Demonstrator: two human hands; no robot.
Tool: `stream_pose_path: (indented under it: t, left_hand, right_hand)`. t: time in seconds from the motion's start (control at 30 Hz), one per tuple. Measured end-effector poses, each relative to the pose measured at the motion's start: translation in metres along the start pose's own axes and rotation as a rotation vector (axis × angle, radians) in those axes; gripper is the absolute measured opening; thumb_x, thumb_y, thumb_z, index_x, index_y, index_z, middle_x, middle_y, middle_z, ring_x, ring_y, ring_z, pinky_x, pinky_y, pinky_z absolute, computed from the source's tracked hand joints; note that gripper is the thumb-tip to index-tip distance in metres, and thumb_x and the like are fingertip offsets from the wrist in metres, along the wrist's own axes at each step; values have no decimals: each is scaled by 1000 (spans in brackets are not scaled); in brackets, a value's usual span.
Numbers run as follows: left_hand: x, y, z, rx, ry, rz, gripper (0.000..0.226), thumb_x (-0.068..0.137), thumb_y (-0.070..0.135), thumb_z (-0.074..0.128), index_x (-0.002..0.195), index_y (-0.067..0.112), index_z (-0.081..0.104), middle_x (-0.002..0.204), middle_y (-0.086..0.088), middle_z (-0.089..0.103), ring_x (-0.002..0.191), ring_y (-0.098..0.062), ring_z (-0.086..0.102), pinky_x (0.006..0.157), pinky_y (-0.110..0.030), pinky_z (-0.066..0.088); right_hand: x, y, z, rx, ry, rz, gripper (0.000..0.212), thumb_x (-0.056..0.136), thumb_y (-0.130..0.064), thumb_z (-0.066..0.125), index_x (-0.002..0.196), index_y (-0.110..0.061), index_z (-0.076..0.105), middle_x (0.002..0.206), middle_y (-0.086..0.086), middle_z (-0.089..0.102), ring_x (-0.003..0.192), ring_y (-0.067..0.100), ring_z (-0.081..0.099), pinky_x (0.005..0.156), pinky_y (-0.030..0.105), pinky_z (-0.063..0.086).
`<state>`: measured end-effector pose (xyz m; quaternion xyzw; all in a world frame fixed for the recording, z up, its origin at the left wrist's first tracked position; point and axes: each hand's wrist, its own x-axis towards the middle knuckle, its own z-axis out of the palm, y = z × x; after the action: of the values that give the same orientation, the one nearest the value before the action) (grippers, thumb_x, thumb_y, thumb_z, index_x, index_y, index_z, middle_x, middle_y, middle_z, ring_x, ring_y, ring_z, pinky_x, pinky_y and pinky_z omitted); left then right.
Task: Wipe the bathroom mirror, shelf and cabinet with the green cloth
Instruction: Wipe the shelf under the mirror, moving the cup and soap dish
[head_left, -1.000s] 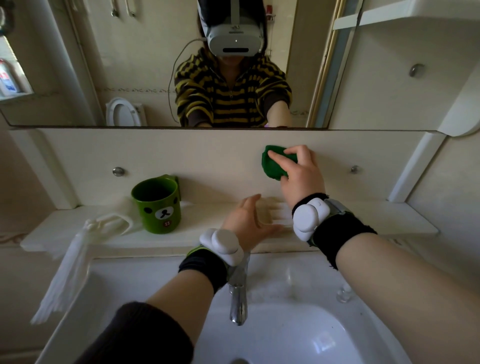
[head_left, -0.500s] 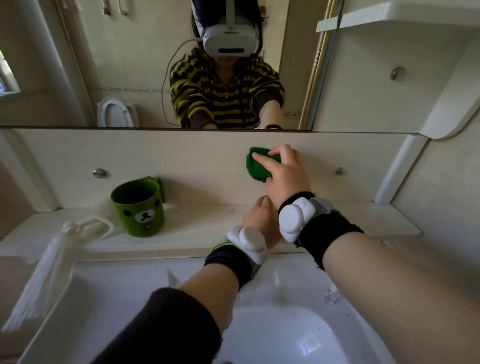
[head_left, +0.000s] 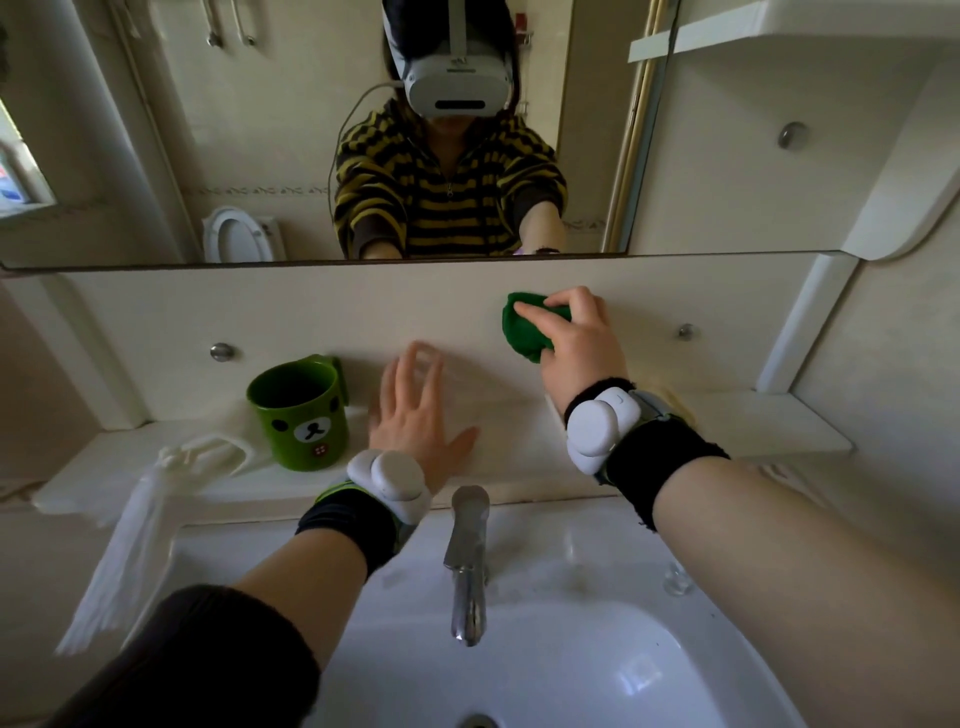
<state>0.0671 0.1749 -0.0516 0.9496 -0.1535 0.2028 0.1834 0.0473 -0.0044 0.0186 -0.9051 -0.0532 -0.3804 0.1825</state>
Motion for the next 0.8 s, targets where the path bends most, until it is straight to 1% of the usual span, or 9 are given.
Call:
stream_pose_path:
  t: [0.03,0.07,0.13,0.27,0.4,0.5,0.63,0.8]
  left_hand:
    - [0,-7,0,32,-24,-7,94,79,57,59,146,33,-3,148,15,-23,140,-16,-12,113,-44,13]
    - [-1,-11,1,51,-46,-9,95,80,60,56,146,32,-6,146,16,-29,140,-16,-17,114,-43,6]
    - [-1,-18,4,64,-62,-12,93,80,63,52,147,29,-4,146,14,-34,140,-16,-20,114,-40,0]
    - [-1,-20,11,61,-63,-28,93,80,66,48,148,29,-4,146,11,-36,140,-17,-22,114,-40,-1]
    - [-2,-20,12,59,-63,-35,94,79,67,47,147,30,-6,146,11,-37,140,-16,-23,115,-42,1]
    - [-3,-18,10,65,-72,-40,94,79,66,48,148,29,-5,148,8,-34,141,-18,-22,115,-43,2]
    - [-5,-15,7,79,-84,-47,94,80,65,48,148,28,-5,149,5,-33,141,-20,-22,116,-42,0]
    - [-4,-12,5,89,-93,-49,94,81,65,48,149,27,-5,150,3,-32,141,-21,-21,116,-42,0]
  right_hand:
    - [0,-3,-1,9,33,-5,57,72,17,49,118,-13,64,115,19,50,111,37,43,87,45,46]
    - [1,-5,-2,19,74,-17,56,71,18,50,117,-12,65,114,20,52,110,39,45,87,45,47]
    - [6,-10,-3,33,161,-45,55,69,18,50,114,-9,66,113,23,53,109,41,46,89,44,46]
    - [20,-14,3,61,207,3,54,71,17,48,114,-9,66,117,22,50,113,40,43,96,39,38]
    - [13,-11,13,79,245,7,56,67,20,51,111,-10,68,110,23,53,106,41,48,92,41,43]
    - [2,-11,24,94,214,35,57,66,22,52,111,-10,68,109,23,53,105,43,48,90,43,45]
    - [-17,-9,38,112,90,63,55,68,22,52,111,-9,68,111,24,52,107,45,47,87,48,47]
    - [-29,-8,45,86,-22,77,56,68,21,53,112,-10,67,113,24,52,108,44,45,86,47,44]
